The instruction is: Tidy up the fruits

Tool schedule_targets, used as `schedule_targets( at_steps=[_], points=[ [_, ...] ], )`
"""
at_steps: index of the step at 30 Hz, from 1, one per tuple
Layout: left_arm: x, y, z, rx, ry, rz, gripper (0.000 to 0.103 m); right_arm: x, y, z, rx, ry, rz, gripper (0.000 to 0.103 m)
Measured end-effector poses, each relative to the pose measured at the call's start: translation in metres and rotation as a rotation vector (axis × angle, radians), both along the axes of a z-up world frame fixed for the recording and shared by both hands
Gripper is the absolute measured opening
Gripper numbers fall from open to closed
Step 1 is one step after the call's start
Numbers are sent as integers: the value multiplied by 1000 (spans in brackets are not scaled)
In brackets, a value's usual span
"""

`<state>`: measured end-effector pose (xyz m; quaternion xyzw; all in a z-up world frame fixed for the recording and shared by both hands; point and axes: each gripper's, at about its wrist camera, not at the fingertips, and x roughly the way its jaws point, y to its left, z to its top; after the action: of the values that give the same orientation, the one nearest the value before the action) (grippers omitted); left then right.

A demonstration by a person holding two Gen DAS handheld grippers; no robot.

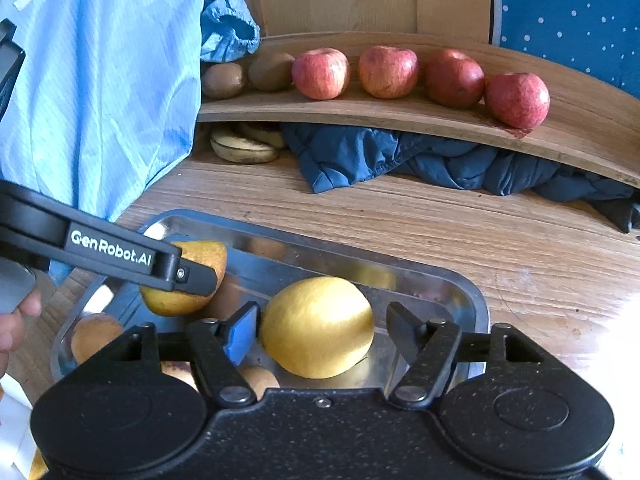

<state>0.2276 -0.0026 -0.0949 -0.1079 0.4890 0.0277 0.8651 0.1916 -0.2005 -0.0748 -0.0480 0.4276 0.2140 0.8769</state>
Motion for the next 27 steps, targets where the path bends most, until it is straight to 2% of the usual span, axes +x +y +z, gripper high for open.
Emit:
schedule_targets(
  at_steps=[7,11,15,27],
  points=[
    [-25,1,17,41,-67,25,94,-22,-6,18,15,-48,-32,84],
    [-42,2,29,77,-112,30,102,-36,-11,31,38,-73,-68,95],
    [-59,5,39,114,-147,30,102,-51,-17,44,62,-95,-104,101],
    [-118,24,49,170,-236,-54,103,-97,-20,65,43,-100,-194,102]
  ],
)
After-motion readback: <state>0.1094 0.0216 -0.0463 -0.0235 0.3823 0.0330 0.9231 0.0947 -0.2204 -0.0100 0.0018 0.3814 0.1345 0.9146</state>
